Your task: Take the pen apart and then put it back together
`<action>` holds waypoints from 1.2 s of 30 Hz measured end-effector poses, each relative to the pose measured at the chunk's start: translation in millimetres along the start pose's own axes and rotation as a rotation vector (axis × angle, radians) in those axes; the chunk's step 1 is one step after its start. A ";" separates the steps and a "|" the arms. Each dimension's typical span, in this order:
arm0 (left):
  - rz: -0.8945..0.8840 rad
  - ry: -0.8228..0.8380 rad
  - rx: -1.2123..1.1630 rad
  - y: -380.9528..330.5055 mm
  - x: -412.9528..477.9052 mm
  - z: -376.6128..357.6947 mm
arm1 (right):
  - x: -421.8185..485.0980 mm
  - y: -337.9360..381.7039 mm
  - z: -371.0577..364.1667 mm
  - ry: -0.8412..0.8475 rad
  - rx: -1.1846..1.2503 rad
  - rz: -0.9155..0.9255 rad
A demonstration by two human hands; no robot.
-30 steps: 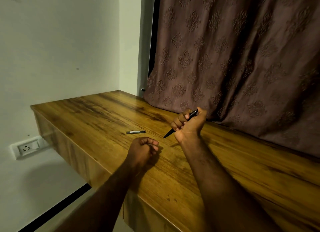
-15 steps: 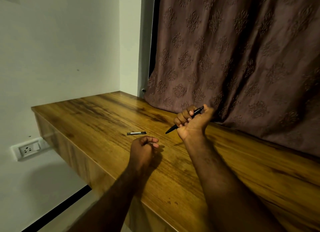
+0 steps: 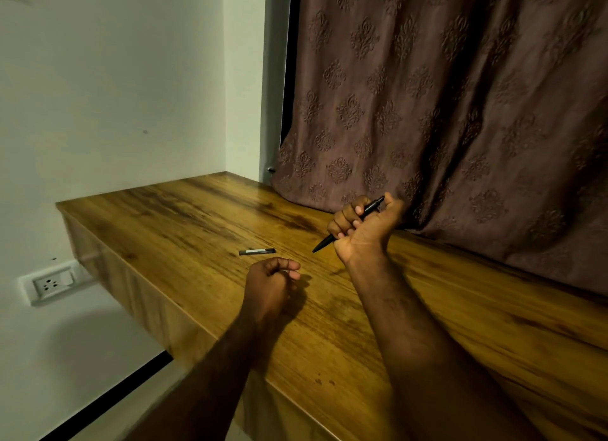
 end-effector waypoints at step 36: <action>-0.015 -0.026 0.065 0.3 2.2 4.5 | -0.6 -0.1 -1.5 0.007 -0.027 0.017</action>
Point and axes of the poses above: each hand's wrist, its own x-axis towards the middle knuckle, its own z-axis out of the back of the hand, y = z × x, the point moved 4 cm from there along x, towards the middle knuckle, and after that the axes turned 11 degrees about y, right-handed, at the moved point
